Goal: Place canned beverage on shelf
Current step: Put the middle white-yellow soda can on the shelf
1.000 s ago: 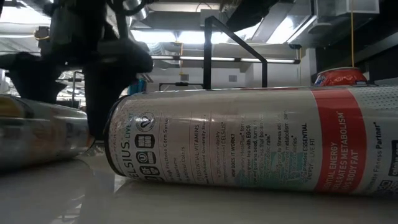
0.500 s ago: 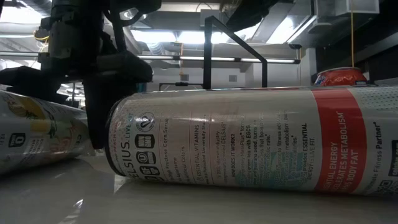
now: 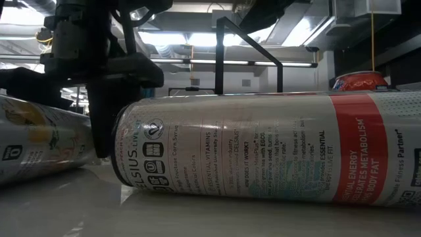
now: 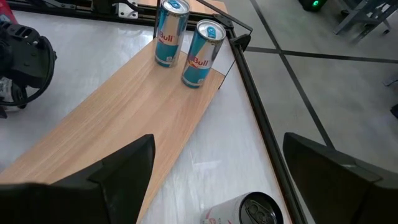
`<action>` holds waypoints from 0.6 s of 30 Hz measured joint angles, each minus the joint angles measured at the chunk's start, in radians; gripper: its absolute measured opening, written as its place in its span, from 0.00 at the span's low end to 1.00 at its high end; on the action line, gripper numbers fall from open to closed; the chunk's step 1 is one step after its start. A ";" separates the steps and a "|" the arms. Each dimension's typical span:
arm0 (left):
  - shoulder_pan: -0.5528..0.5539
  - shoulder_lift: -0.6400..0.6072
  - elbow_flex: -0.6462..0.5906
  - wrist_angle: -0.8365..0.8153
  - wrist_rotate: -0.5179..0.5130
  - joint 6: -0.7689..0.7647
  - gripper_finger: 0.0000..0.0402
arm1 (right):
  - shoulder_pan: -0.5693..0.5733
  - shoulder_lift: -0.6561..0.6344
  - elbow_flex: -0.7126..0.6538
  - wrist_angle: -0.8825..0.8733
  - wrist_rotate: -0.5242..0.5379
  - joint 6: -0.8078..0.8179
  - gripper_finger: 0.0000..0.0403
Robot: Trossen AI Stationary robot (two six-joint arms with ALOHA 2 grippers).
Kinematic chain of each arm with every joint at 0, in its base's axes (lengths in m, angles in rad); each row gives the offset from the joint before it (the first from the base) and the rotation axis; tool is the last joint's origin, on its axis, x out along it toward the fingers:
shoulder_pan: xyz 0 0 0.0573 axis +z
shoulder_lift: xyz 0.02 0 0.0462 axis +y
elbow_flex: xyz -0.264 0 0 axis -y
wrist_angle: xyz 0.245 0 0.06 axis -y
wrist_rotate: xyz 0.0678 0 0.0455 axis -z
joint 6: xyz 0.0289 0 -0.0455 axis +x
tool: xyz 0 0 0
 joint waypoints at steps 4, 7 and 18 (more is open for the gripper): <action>0.000 0.000 0.000 0.003 -0.001 0.000 0.72 | 0.000 0.000 0.000 0.000 0.000 0.000 0.87; 0.000 0.000 0.000 0.006 -0.003 0.000 0.71 | 0.000 0.000 0.000 0.000 0.000 0.000 0.87; 0.000 -0.047 0.000 0.031 -0.127 0.063 0.70 | 0.000 0.000 0.000 0.000 0.000 0.000 0.87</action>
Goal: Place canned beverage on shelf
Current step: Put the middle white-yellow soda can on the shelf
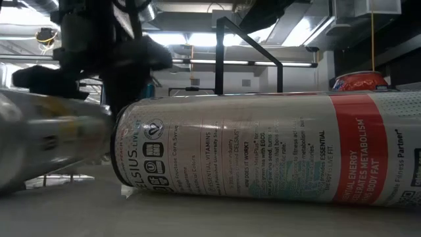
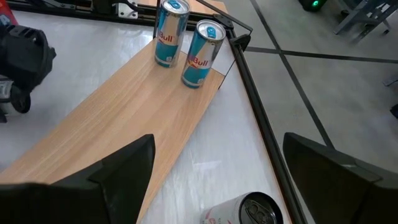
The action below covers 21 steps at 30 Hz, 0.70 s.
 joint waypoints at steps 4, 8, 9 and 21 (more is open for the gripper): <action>0.000 -0.054 0.000 -0.002 -0.082 0.035 0.70 | 0.000 0.000 0.000 0.000 0.000 0.000 0.87; 0.000 -0.117 0.000 -0.006 -0.171 0.079 0.70 | 0.000 0.000 0.000 0.000 0.000 0.000 0.87; 0.000 -0.131 0.000 -0.006 -0.197 0.090 0.70 | 0.000 0.000 0.000 0.000 0.000 0.000 0.87; 0.001 -0.215 0.000 -0.022 -0.330 0.148 0.70 | 0.000 0.000 0.000 0.000 0.000 0.000 0.87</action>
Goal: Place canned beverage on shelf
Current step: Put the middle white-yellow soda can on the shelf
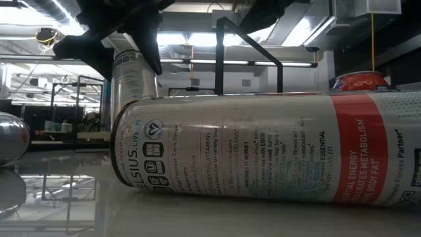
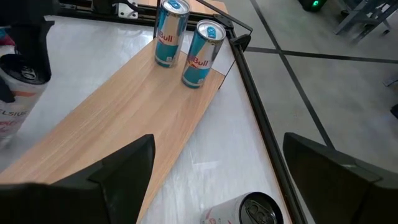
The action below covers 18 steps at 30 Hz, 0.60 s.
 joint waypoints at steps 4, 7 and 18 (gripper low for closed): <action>0.000 0.000 0.000 0.000 -0.007 0.002 0.70 | 0.000 0.000 0.000 0.000 0.000 0.000 0.87; 0.000 0.000 0.000 0.003 -0.023 0.029 0.70 | 0.000 0.000 0.000 0.000 0.000 0.000 0.87; 0.002 0.000 0.001 0.008 -0.106 0.181 0.70 | 0.000 0.000 0.000 0.000 0.000 0.000 0.87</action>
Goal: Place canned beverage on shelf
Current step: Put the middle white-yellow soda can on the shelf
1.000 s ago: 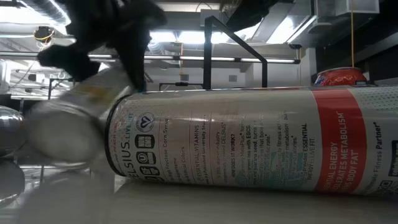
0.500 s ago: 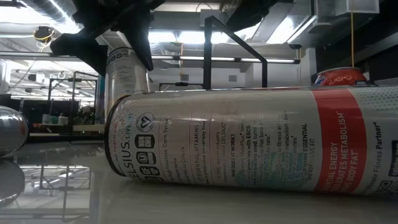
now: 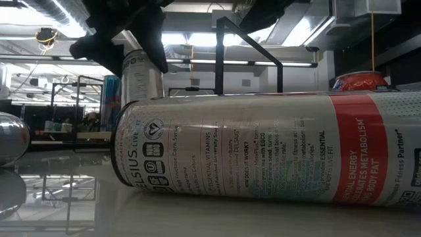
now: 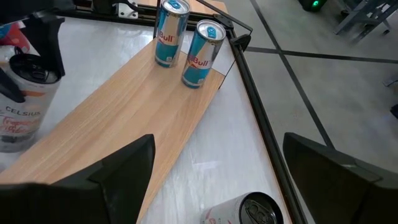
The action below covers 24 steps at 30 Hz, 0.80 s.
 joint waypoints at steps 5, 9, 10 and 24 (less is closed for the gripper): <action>0.000 0.000 0.003 0.000 0.000 0.110 0.70 | 0.000 0.000 0.000 0.000 0.000 0.000 0.87; 0.000 0.000 0.027 -0.009 -0.015 0.252 0.70 | 0.000 0.000 0.000 0.000 0.000 0.000 0.87; 0.000 0.000 0.034 -0.009 -0.032 0.287 0.70 | 0.000 0.000 0.000 0.000 0.000 0.000 0.87; 0.000 -0.006 0.072 -0.003 -0.106 0.603 0.70 | 0.000 0.000 0.000 0.000 0.000 0.000 0.87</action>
